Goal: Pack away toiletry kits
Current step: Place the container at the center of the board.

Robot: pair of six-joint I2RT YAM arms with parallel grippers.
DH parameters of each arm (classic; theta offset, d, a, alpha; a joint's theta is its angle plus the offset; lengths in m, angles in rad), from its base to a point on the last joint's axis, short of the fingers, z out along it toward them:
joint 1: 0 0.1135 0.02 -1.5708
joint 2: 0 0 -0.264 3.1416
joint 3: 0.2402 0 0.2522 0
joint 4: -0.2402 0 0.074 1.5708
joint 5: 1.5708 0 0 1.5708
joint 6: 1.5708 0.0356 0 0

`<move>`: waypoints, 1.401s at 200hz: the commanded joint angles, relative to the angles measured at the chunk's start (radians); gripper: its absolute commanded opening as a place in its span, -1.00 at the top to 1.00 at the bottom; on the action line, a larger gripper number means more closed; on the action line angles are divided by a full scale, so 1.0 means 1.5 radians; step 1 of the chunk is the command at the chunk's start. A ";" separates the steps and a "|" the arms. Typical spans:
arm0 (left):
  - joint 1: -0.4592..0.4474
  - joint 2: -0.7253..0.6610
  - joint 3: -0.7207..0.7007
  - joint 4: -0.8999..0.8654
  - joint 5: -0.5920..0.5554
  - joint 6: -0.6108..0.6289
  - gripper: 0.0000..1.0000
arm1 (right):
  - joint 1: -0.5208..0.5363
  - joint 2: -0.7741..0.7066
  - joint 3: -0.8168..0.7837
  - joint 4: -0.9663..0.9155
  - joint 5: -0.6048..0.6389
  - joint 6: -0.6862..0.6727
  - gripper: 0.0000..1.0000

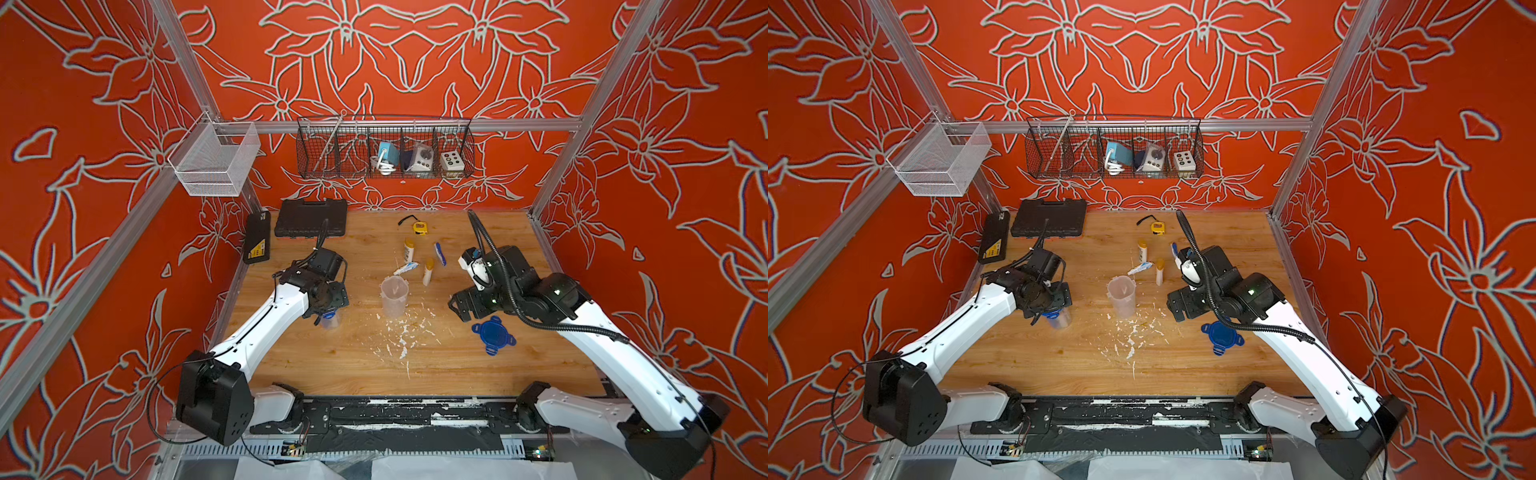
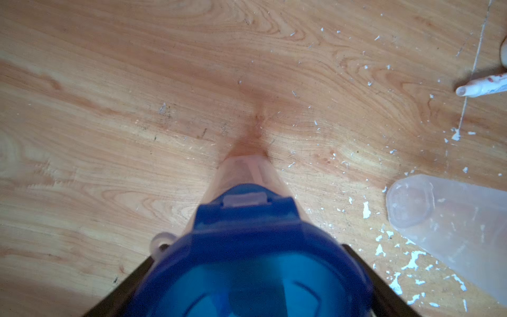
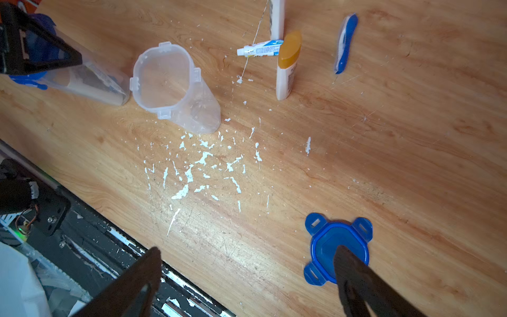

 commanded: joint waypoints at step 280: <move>0.014 -0.245 0.078 0.012 0.264 0.014 -0.97 | -0.076 0.584 0.295 0.156 0.023 0.036 0.19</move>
